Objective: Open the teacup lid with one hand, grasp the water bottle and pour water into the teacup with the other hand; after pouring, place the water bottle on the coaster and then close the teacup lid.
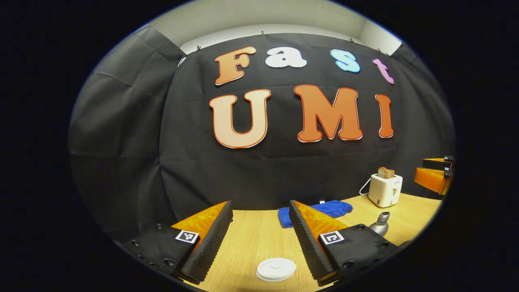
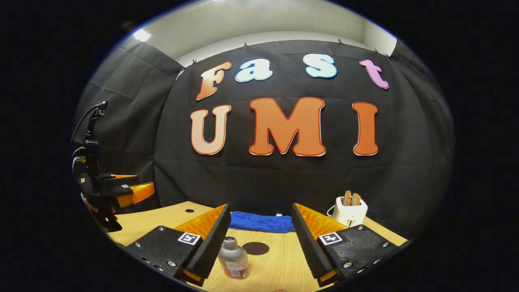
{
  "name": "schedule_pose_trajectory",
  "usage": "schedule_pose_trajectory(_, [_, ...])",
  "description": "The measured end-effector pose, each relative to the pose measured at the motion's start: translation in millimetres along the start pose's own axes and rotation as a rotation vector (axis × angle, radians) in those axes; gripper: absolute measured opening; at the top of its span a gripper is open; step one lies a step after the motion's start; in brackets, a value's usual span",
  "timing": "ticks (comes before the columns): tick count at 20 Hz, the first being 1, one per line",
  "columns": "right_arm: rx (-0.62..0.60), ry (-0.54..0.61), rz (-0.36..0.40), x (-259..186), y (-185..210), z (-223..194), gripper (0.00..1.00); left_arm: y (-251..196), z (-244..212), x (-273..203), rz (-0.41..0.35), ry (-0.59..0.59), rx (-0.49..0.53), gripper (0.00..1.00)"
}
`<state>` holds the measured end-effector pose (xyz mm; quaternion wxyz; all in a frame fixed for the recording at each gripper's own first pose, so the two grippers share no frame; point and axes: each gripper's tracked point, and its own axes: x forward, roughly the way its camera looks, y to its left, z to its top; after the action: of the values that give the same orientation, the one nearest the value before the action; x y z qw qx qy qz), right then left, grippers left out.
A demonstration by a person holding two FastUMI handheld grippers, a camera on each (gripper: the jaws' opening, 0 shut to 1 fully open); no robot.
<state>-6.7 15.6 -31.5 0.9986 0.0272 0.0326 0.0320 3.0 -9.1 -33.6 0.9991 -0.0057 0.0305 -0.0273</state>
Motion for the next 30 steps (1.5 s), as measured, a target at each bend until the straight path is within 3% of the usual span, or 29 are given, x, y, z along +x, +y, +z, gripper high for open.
schedule_pose_trajectory(9, [0.039,0.118,0.056,0.9,16.9,-57.3,0.91,-13.7,-56.8,2.6,-0.068,0.090,-0.011,0.93])
schedule_pose_trajectory(17, [-0.010,0.194,0.083,2.8,27.1,-98.3,0.91,-26.5,-120.6,8.3,-0.131,0.218,-0.047,0.93])
schedule_pose_trajectory(21, [-0.019,0.234,0.111,3.5,35.8,-116.3,0.91,-27.4,-148.9,11.2,-0.138,0.282,-0.009,0.92])
schedule_pose_trajectory(24, [-0.017,0.265,0.126,5.5,41.6,-129.8,0.91,-28.4,-171.6,12.3,-0.143,0.343,0.022,0.84])
schedule_pose_trajectory(26, [-0.020,0.285,0.135,7.8,44.3,-138.1,0.91,-31.4,-181.9,12.3,-0.152,0.367,0.047,0.87])
schedule_pose_trajectory(28, [-0.025,0.302,0.142,9.3,45.4,-144.6,0.91,-31.4,-189.8,14.4,-0.155,0.389,0.076,0.77])
schedule_pose_trajectory(30, [-0.027,0.314,0.148,10.3,47.5,-150.5,0.91,-31.5,-196.2,17.3,-0.150,0.403,0.095,0.75])
